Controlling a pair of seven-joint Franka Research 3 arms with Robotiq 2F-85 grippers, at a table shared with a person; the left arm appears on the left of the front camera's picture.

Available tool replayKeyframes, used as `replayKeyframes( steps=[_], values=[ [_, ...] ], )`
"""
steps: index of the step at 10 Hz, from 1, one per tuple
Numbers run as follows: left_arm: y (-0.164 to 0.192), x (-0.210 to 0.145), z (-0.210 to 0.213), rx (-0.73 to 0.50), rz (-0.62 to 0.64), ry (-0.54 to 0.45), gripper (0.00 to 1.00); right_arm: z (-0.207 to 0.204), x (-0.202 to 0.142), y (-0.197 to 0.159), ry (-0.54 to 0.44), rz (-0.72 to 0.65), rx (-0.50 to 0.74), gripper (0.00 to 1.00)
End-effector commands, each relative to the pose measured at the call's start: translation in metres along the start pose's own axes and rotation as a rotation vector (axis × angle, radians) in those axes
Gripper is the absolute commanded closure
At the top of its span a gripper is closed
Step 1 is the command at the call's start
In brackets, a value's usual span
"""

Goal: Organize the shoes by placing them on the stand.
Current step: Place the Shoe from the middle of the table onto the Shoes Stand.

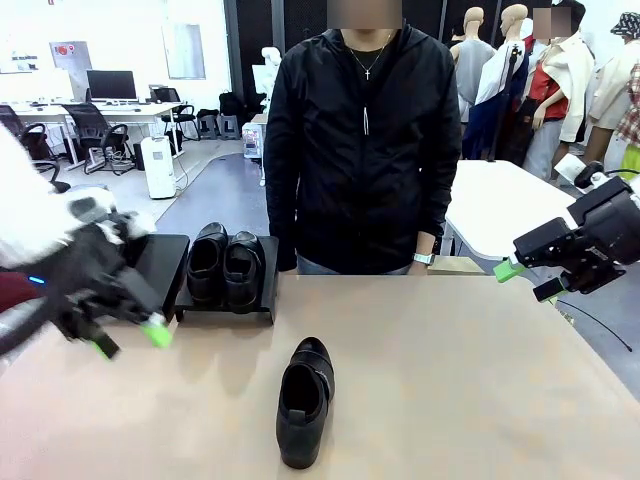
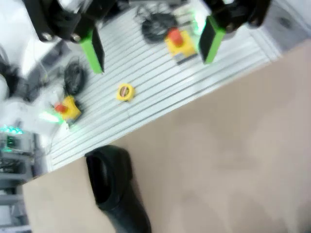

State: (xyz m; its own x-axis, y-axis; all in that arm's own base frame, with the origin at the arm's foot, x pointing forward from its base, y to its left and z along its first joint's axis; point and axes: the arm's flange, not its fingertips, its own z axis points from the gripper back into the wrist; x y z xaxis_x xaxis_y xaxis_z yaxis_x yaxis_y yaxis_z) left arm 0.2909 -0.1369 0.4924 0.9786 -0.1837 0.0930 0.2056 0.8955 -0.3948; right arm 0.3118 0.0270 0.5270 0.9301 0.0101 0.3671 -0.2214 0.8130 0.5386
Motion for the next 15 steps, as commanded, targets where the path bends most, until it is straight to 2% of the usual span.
replayKeyframes(
  steps=[1, 3, 4, 5, 6, 7, 9, 10, 11, 12, 15],
  values=[
    [-0.095, 0.015, -0.06, 0.189, 0.258, 0.06, 0.0, 0.002, 0.003, 0.0, -0.006, 0.01, 0.032, 0.0],
    [-0.15, 0.037, -0.104, 0.236, 0.449, -0.023, 0.0, 0.002, 0.003, 0.0, -0.006, 0.01, 0.032, 0.0],
    [-0.171, 0.046, -0.12, 0.185, 0.496, -0.042, 0.0, 0.002, 0.003, 0.0, -0.006, 0.01, 0.032, 0.0],
    [-0.184, 0.052, -0.136, 0.226, 0.452, -0.028, 0.0, 0.002, 0.003, 0.0, -0.006, 0.01, 0.032, 0.0],
    [-0.182, 0.056, -0.134, 0.27, 0.451, -0.053, 0.0, 0.002, 0.003, 0.0, -0.006, 0.01, 0.032, 0.0],
    [-0.178, 0.026, -0.131, 0.197, 0.439, -0.032, 0.0, 0.002, 0.003, 0.0, -0.006, 0.01, 0.032, 0.0],
    [-0.178, 0.026, -0.131, 0.197, 0.439, -0.032, 0.0, 0.002, 0.003, 0.0, -0.006, 0.01, 0.032, 0.0],
    [-0.184, 0.041, -0.137, 0.209, 0.449, -0.02, 0.0, 0.002, 0.003, 0.0, -0.006, 0.01, 0.032, 0.0],
    [-0.174, 0.052, -0.14, 0.336, 0.344, -0.051, 0.0, 0.002, 0.003, 0.0, -0.006, 0.01, 0.032, 0.0],
    [-0.161, 0.07, -0.139, 0.423, 0.306, -0.072, 0.0, 0.002, 0.003, 0.0, -0.006, 0.01, 0.032, 0.0],
    [-0.142, 0.095, -0.159, 0.388, 0.185, -0.027, 0.0, 0.002, 0.003, 0.0, -0.006, 0.01, 0.032, 0.0]
  ],
)
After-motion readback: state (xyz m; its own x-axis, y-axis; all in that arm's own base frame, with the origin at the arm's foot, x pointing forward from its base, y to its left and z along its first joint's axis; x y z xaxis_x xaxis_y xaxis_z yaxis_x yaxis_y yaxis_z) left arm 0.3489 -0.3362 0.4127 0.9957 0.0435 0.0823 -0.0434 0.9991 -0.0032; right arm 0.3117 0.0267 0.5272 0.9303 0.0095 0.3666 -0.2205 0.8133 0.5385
